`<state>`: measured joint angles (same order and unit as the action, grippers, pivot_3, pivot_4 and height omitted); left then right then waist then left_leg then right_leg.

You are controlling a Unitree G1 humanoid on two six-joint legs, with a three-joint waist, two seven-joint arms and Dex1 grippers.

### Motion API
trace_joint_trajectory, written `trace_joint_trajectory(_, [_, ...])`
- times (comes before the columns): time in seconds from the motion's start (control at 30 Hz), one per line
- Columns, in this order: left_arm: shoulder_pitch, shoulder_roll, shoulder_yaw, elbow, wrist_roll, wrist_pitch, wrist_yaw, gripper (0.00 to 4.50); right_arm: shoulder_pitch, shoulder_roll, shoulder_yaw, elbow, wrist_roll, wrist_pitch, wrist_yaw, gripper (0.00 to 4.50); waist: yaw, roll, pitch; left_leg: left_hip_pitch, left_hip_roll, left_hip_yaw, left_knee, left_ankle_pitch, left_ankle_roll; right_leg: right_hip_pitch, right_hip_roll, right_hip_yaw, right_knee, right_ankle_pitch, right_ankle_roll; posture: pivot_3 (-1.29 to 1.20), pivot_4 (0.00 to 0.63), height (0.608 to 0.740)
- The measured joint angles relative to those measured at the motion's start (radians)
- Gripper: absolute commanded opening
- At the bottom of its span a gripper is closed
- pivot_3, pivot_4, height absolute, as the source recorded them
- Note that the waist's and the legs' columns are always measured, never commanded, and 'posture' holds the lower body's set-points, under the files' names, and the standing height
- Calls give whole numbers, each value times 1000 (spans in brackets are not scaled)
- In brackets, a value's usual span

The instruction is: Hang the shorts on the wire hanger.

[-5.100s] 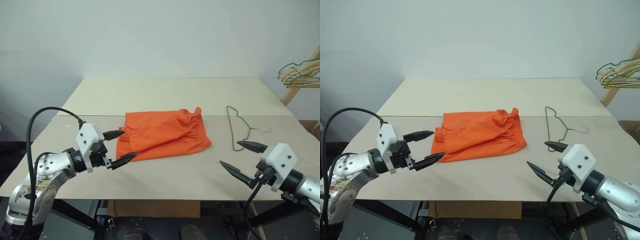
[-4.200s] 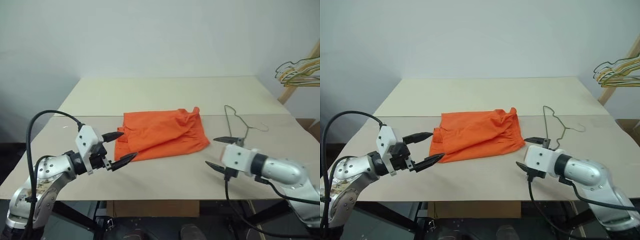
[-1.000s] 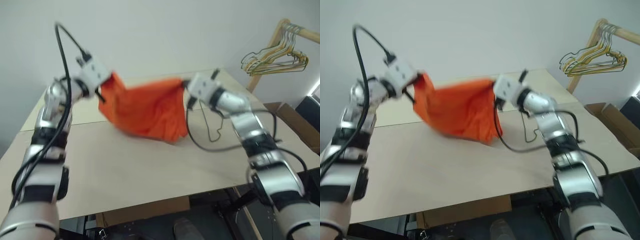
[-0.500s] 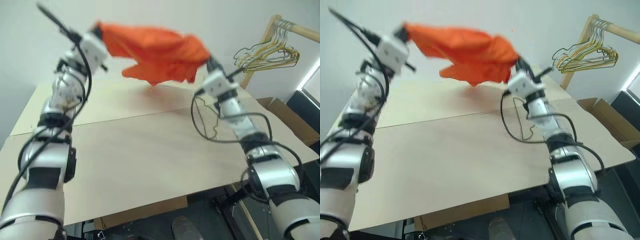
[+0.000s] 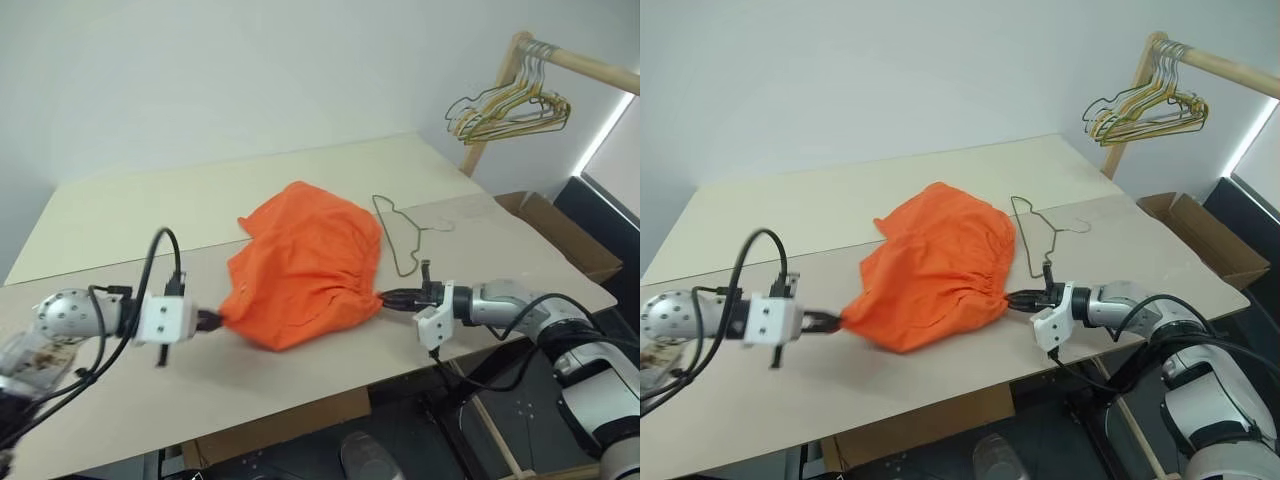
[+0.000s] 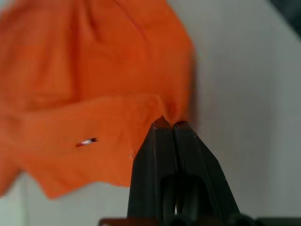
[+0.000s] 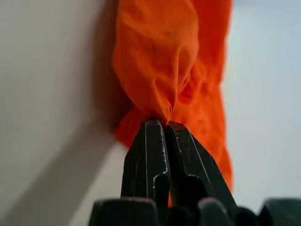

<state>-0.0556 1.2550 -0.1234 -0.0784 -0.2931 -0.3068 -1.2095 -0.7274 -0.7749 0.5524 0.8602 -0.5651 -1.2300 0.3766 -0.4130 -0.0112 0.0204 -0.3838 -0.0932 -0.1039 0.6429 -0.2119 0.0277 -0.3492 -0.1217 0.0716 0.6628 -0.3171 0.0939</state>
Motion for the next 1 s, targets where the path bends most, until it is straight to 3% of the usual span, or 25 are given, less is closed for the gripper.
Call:
trace_joint_trajectory(0.13, [148,82,62,-140,-28,77,-83,56,9,-3,-4,-38,-5,25,34,0,14,0,0,1,1,0,0,-1,-1,1,0,0,0,0,0,-296,0,740])
trace_joint_trajectory(0.33, [360,77,177,-361,-73,182,-110,56,48,-21,-20,-95,-43,63,24,0,26,1,0,1,2,0,0,-1,-2,2,1,0,-1,-1,-1,-301,0,740])
trace_joint_trajectory(0.67, [404,16,221,-424,-23,232,-107,56,170,-110,-56,-249,22,63,69,0,44,1,1,6,3,0,0,-3,-3,11,3,-2,-6,-4,-7,-301,0,740])
trace_joint_trajectory(0.7, [411,14,221,-424,-23,233,-119,443,185,-113,-57,-262,42,66,83,568,44,1,1,9,4,0,0,-4,-3,14,4,-2,-7,-4,-7,-301,0,740])
trace_joint_trajectory(0.93, [416,-3,251,-357,-25,188,-201,2519,293,-197,-62,-408,247,110,202,2824,51,1,1,11,5,0,0,-6,-3,17,5,-2,-9,-5,-9,-281,0,740])
trace_joint_trajectory(1.0, [362,-24,266,-290,-42,176,-217,3187,385,-248,-97,-486,398,209,253,3525,65,1,2,11,5,-1,0,-6,-3,18,5,-3,-10,-5,-9,-276,0,740])
